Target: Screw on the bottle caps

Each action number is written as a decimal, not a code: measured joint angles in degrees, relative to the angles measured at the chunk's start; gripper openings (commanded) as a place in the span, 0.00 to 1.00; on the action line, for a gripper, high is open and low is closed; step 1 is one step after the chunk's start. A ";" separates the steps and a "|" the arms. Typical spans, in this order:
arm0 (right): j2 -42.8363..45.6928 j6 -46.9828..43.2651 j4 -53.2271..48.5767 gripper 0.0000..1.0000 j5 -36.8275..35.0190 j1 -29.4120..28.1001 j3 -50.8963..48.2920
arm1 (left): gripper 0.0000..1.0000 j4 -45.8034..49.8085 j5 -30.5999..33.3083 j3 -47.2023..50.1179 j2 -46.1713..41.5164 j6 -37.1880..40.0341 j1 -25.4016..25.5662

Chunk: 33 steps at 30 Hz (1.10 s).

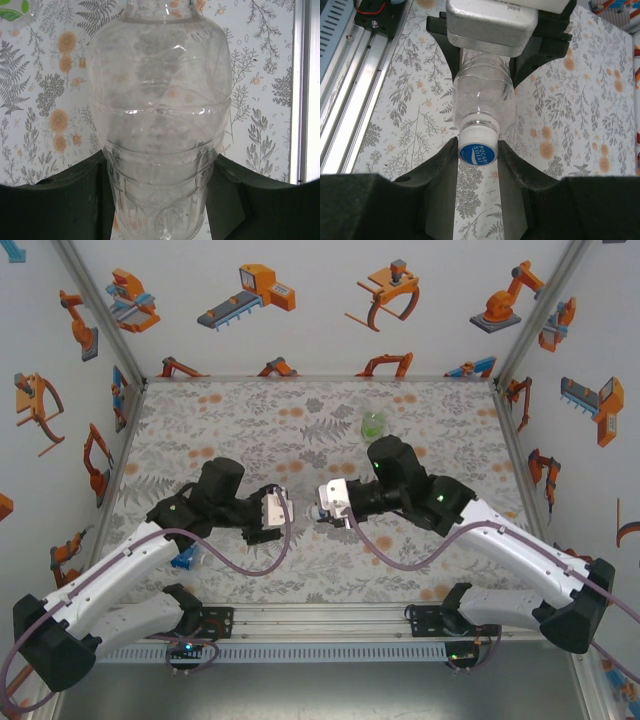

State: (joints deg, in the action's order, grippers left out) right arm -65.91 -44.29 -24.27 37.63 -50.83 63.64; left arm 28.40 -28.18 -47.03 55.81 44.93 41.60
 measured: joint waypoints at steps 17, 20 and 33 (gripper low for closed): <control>-2.12 14.40 3.32 0.00 -1.33 -0.02 -0.61 | 0.00 1.18 2.10 0.00 1.46 -0.07 0.42; -1.99 27.61 6.60 0.00 -5.16 -0.07 -2.19 | 0.00 1.29 3.61 0.00 1.46 -0.07 0.37; -2.58 103.19 16.11 0.00 -21.68 -0.04 -9.33 | 0.00 2.14 10.69 0.00 1.97 -0.20 0.35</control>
State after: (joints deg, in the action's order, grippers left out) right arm -68.49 58.89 -8.16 15.94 -50.87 54.30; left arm 30.55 -17.50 -47.03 57.78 44.73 41.95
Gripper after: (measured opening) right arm 0.345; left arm 0.560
